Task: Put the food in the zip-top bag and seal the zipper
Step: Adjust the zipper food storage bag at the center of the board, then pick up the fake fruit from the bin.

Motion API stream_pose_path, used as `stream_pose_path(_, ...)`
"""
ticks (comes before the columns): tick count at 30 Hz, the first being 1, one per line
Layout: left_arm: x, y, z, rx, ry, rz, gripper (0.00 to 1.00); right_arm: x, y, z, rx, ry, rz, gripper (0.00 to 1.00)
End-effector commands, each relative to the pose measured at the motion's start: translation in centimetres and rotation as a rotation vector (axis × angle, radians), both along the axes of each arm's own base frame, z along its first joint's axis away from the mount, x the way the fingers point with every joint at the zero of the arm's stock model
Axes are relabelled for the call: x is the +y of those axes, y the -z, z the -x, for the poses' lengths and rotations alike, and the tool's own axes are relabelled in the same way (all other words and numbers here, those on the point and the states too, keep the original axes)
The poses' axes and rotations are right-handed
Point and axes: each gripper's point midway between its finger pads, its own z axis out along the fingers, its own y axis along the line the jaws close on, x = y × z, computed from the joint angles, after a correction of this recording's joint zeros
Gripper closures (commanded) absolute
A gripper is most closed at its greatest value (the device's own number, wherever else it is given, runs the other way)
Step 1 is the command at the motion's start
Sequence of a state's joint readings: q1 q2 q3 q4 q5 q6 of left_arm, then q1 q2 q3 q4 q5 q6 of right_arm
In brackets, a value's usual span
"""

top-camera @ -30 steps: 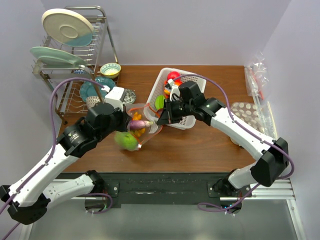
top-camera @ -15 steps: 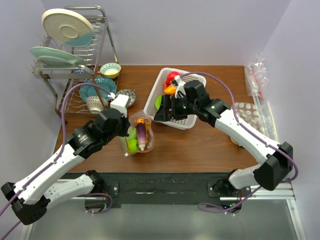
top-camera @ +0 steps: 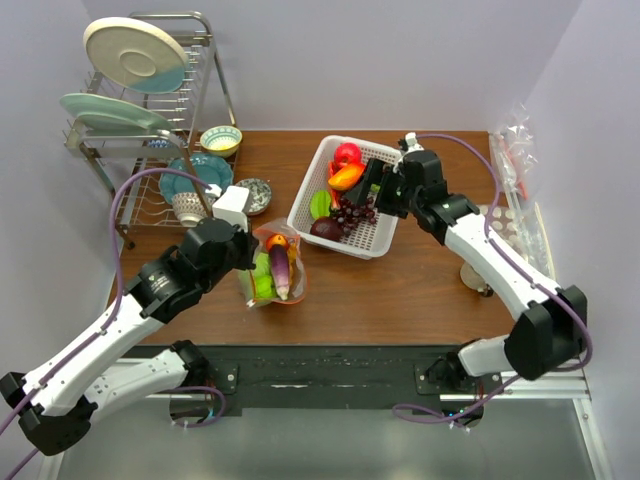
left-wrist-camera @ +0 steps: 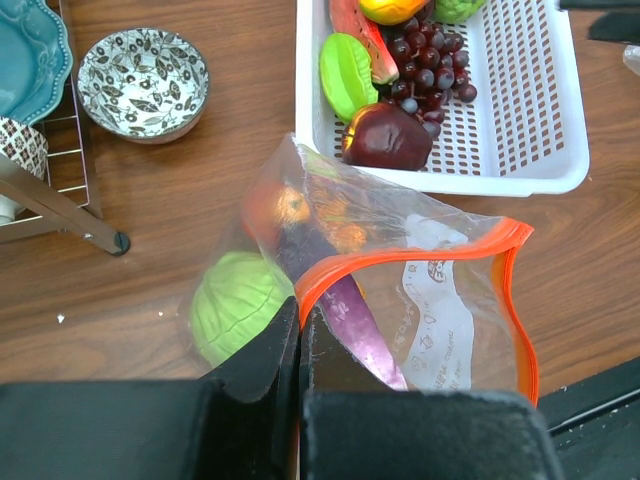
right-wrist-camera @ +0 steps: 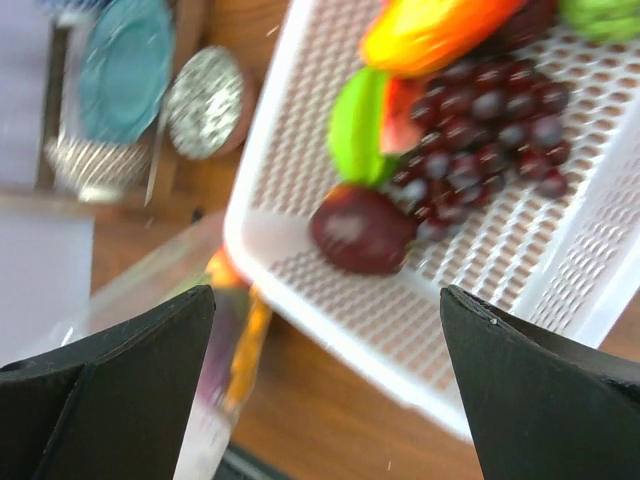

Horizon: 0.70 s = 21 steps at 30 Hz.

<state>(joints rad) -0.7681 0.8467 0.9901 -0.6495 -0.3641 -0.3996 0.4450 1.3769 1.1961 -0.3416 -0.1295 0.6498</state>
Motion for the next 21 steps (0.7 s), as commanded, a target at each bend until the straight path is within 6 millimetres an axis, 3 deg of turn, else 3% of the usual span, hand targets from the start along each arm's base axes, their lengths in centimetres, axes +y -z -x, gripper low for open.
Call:
stream_pose_path(1,0.0,-2.2,-0.7,-0.083,-0.015,0.037,1.0,-0.8,-0.2,-4.8,-0.053,0.161,-0.063,0.01)
stream_pose_path(5,0.4,-2.5,-0.8,-0.092,-0.028,0.032,1.0,-0.9,1.7,-8.1,-0.011,0.217,-0.102,0.01)
stream_pose_path(6,0.5,-2.6,-0.8,-0.095,-0.035,0.035,0.98,-0.6,1.3,-9.1,-0.044,0.223,-0.13,0.01)
stream_pose_path(7,0.6,-2.9,-0.7,-0.102,-0.038,0.04,0.95,-0.3,2.5,-10.0,-0.027,0.235,-0.14,0.01)
stream_pose_path(9,0.7,-3.2,-0.7,-0.114,-0.041,0.053,0.95,0.0,2.5,-11.4,-0.047,0.266,-0.178,0.01)
stream_pose_path(10,0.8,-3.4,-0.6,-0.12,-0.042,0.056,1.0,0.0,3.8,-12.1,-0.027,0.282,-0.173,0.02)
stream_pose_path(11,1.0,-3.4,-0.7,-0.123,-0.059,0.056,1.0,0.3,3.7,-12.8,-0.032,0.293,-0.176,0.02)
stream_pose_path(16,2.0,-4.1,-0.6,-0.156,-0.099,0.08,1.0,0.8,6.9,-15.3,0.005,0.334,-0.178,0.02)
stream_pose_path(21,1.9,-3.6,-0.6,-0.165,-0.069,0.041,1.0,1.5,7.9,-17.5,-0.022,0.347,-0.204,0.03)
